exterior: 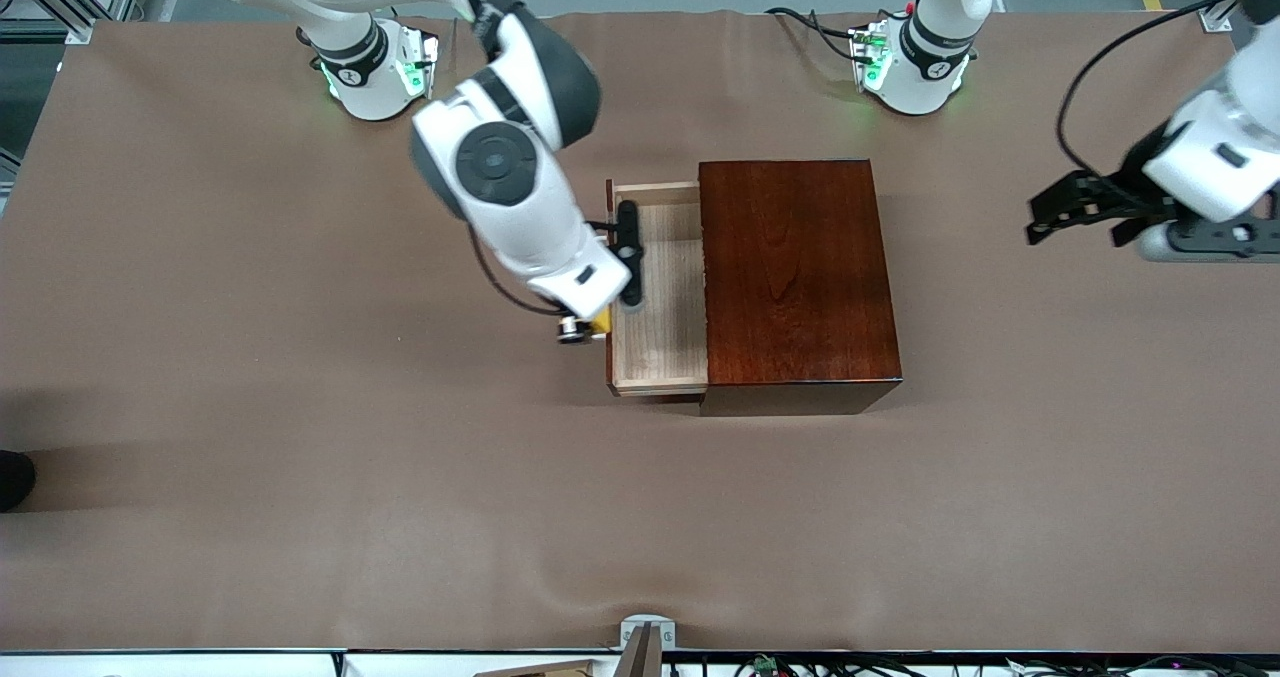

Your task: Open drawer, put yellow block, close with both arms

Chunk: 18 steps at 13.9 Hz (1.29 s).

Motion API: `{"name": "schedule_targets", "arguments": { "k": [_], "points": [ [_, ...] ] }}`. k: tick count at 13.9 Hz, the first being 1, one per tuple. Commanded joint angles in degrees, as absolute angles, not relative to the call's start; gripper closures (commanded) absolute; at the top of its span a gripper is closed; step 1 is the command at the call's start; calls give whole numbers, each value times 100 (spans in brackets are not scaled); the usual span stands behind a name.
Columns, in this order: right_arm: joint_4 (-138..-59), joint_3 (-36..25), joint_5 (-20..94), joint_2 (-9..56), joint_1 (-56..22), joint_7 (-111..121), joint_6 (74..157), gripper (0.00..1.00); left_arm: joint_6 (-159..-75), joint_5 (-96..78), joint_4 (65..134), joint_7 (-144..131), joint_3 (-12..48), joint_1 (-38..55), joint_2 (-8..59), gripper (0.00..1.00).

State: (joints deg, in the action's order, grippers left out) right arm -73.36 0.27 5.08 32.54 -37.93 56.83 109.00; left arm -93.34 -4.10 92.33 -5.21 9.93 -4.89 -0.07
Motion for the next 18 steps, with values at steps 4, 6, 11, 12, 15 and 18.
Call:
{"name": "schedule_targets", "arguments": {
  "k": [4, 6, 11, 12, 15, 18],
  "points": [
    [-7251, -62, 370, 3629, -4297, 5082, 11337, 100, -9150, -413, 9176, -133, 1028, -782, -132, 0],
    [-7251, -62, 229, 3752, -4377, 4966, 11522, 100, -9149, -396, 9167, 131, 1020, -887, -132, 0],
    [-7295, -62, 53, 3963, -4465, 4913, 11716, 100, -9149, -185, 9105, 141, 57, 277, -114, 0],
    [-7295, -62, 27, 3999, -4508, 4913, 11742, 100, -9149, -176, 9097, 158, -130, 464, -123, 0],
    [-7295, -62, 17, 4069, -4509, 4913, 11839, 100, -9149, -176, 9105, 176, -158, 449, -123, 0],
    [-7304, -62, -44, 4131, -4570, 4878, 12032, 12, -9149, -167, 9105, 430, -158, 413, -123, 0]
  ]
}}
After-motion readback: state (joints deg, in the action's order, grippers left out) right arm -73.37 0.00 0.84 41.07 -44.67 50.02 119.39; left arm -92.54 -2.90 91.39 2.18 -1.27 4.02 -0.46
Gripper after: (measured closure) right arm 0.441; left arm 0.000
